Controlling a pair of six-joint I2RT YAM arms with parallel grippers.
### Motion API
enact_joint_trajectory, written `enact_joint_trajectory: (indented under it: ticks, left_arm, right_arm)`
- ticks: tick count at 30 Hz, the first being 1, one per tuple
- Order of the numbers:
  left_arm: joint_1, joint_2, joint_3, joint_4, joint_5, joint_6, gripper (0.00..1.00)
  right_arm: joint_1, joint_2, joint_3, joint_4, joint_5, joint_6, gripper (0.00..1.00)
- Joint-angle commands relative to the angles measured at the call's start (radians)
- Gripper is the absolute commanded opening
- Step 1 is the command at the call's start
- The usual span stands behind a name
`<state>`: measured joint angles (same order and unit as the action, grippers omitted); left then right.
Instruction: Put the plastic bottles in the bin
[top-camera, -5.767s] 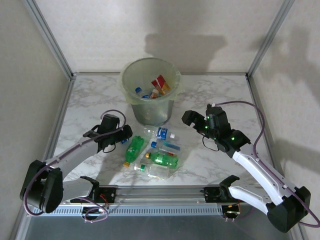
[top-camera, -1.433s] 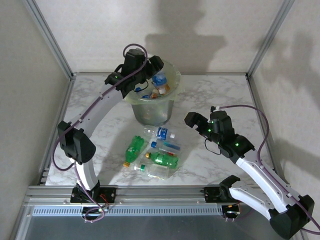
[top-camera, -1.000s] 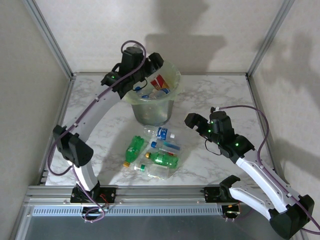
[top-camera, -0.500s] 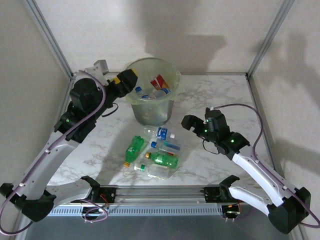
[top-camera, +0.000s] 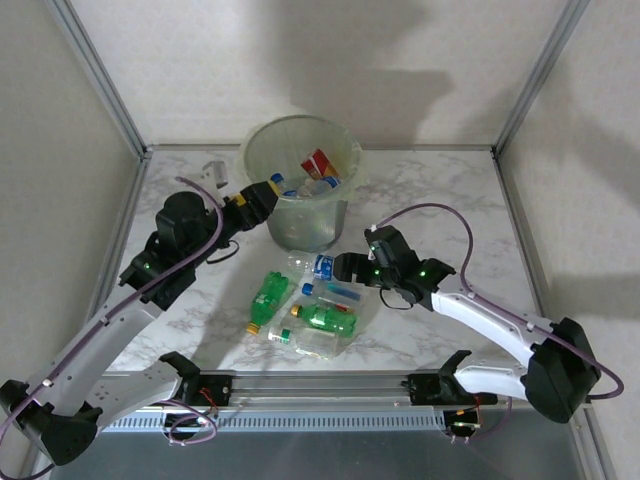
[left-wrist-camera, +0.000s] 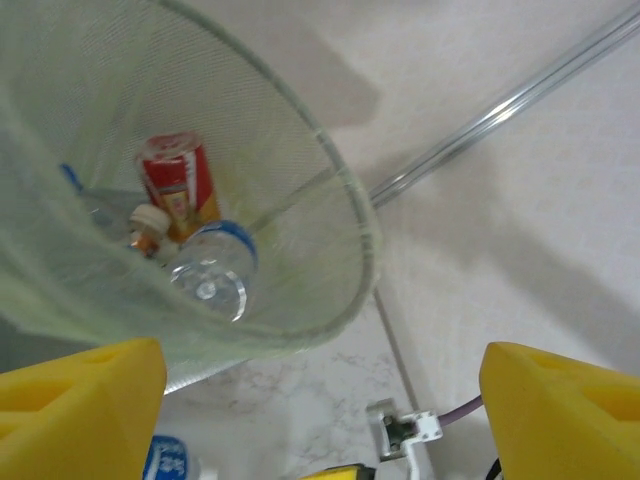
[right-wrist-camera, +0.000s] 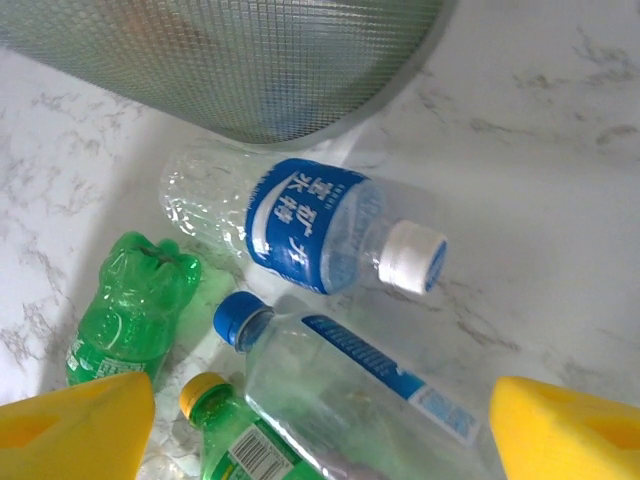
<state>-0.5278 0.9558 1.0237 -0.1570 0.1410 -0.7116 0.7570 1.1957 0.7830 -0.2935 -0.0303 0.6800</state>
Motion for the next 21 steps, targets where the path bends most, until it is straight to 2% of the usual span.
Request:
enact_joint_trajectory:
  ticks: [1, 8, 12, 16, 21]
  left_arm:
    - [0.012, -0.042, -0.043, -0.019, -0.06, -0.04, 0.78]
    - [0.02, -0.062, -0.14, -0.166, -0.151, -0.114, 0.71]
    - [0.024, -0.097, -0.212, -0.158, -0.15, -0.148, 0.7]
    - [0.026, -0.096, -0.247, -0.141, -0.141, -0.173, 0.7]
    - [0.028, -0.088, -0.274, -0.125, -0.133, -0.193, 0.68]
  right_arm:
    - [-0.013, 0.041, -0.027, 0.1, -0.042, -0.068, 0.84]
    - [-0.048, 0.123, -0.022, 0.146, -0.091, -0.125, 0.84]
    - [-0.047, 0.163, -0.01, 0.146, -0.09, -0.161, 0.84]
    - [-0.041, 0.196, 0.011, 0.137, -0.055, -0.186, 0.91]
    - [-0.04, 0.239, 0.036, 0.145, -0.055, -0.208, 0.92]
